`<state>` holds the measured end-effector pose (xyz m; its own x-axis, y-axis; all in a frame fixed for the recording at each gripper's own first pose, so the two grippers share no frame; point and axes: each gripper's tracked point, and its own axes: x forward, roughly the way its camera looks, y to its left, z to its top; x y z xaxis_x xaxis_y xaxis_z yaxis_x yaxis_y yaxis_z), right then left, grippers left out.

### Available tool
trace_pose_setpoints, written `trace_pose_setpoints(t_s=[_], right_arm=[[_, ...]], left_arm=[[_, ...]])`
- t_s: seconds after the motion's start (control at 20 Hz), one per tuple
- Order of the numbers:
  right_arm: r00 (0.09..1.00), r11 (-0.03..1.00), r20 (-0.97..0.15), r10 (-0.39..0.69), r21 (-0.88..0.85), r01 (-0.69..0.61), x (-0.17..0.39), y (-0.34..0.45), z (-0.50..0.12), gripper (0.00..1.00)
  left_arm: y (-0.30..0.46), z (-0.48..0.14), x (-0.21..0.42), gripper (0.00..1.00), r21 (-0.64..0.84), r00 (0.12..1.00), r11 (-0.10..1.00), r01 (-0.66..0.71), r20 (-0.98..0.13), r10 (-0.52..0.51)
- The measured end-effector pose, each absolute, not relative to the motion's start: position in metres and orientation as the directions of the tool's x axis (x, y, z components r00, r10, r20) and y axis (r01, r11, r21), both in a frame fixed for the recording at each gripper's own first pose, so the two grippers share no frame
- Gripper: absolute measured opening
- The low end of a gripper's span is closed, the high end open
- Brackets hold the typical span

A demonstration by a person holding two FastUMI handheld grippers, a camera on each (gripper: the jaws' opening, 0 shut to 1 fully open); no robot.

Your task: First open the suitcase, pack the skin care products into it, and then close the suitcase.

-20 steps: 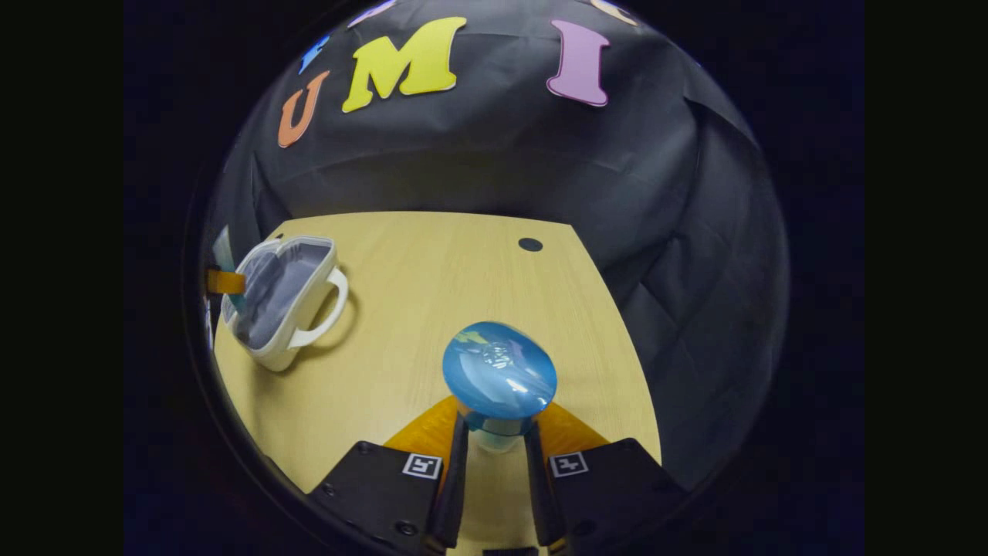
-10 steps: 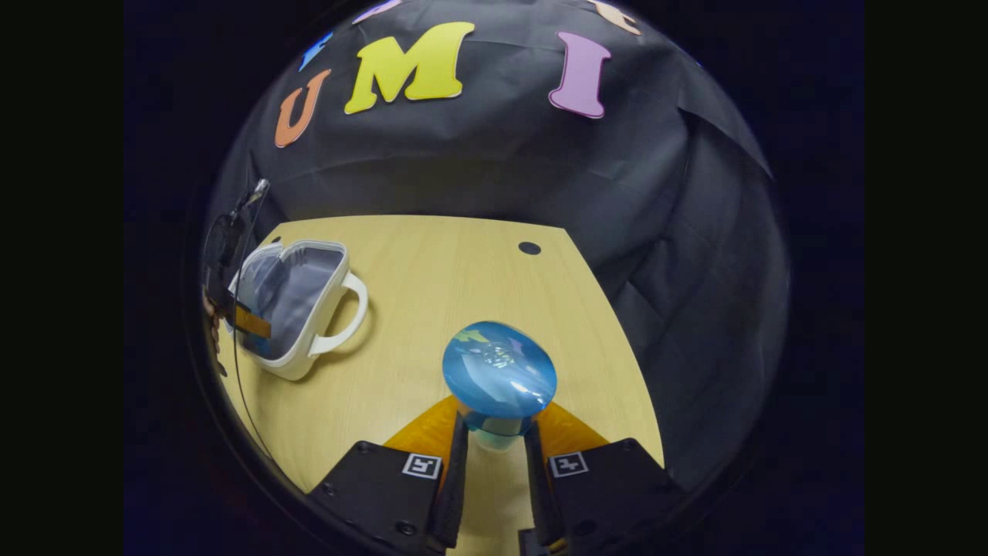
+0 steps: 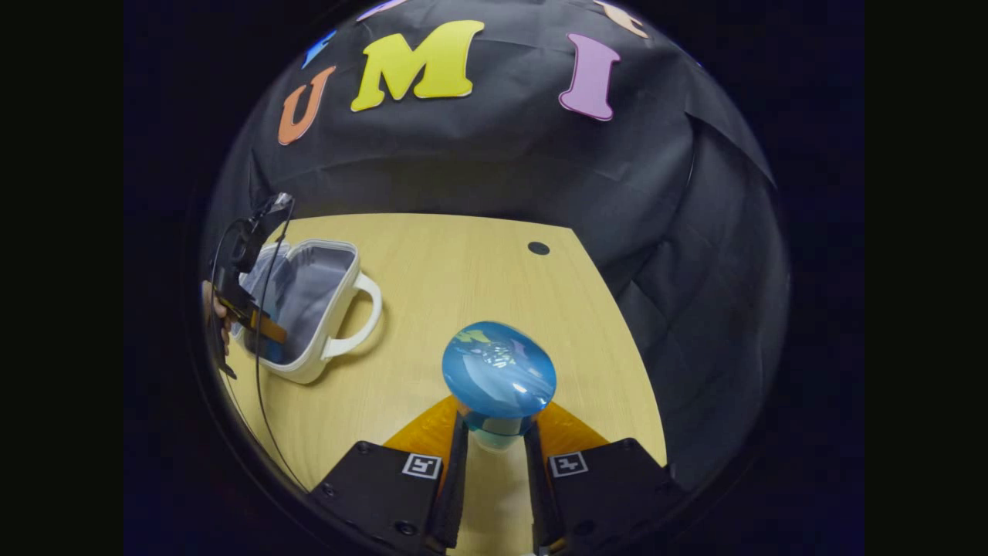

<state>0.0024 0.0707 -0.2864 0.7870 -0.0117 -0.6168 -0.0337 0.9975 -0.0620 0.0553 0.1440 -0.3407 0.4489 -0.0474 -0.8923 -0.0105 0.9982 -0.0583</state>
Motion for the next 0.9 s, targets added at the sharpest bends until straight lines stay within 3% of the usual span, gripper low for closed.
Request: trace_pose_setpoints(t_s=[0.15,0.2,0.3,0.35,0.6,0.65,0.7,0.75,0.9], right_arm=[[0.788,0.997,-0.615,0.0,-0.065,-0.05,0.004,0.078,-0.283,0.34],[0.787,0.996,-0.617,0.0,-0.069,-0.054,0.006,0.081,-0.283,0.34],[0.785,0.996,-0.619,0.004,-0.07,-0.06,0.007,0.084,-0.282,0.34],[0.786,0.995,-0.618,0.007,-0.07,-0.064,0.008,0.087,-0.281,0.34],[0.787,0.994,-0.615,0.037,-0.057,-0.092,0.017,0.108,-0.269,0.34],[0.788,0.994,-0.613,0.052,-0.043,-0.1,0.022,0.117,-0.263,0.34],[0.79,0.994,-0.609,0.07,-0.028,-0.11,0.026,0.126,-0.257,0.34],[0.792,0.993,-0.604,0.089,-0.011,-0.121,0.034,0.138,-0.251,0.34],[0.794,0.987,-0.591,0.143,0.021,-0.162,0.053,0.175,-0.236,0.34]], left_arm=[[0.138,-0.348,0.057,0.35,-0.065,0.432,0.998,0.004,-0.9,-0.06],[0.132,-0.351,0.055,0.29,-0.096,0.421,0.995,0.002,-0.903,-0.088],[0.131,-0.351,0.058,0.46,-0.108,0.425,0.994,-0.007,-0.9,-0.095],[0.132,-0.351,0.057,0.38,-0.105,0.426,0.994,-0.002,-0.9,-0.094],[0.129,-0.348,0.055,0.4,-0.128,0.435,0.992,0.003,-0.893,-0.117],[0.121,-0.345,0.054,0.48,-0.167,0.441,0.986,0.017,-0.883,-0.158],[0.118,-0.339,0.052,0.46,-0.183,0.446,0.983,0.029,-0.877,-0.177],[0.119,-0.33,0.05,0.69,-0.181,0.468,0.982,0.047,-0.865,-0.182],[0.132,-0.3,0.044,0.87,-0.146,0.557,0.986,0.081,-0.814,-0.166]])
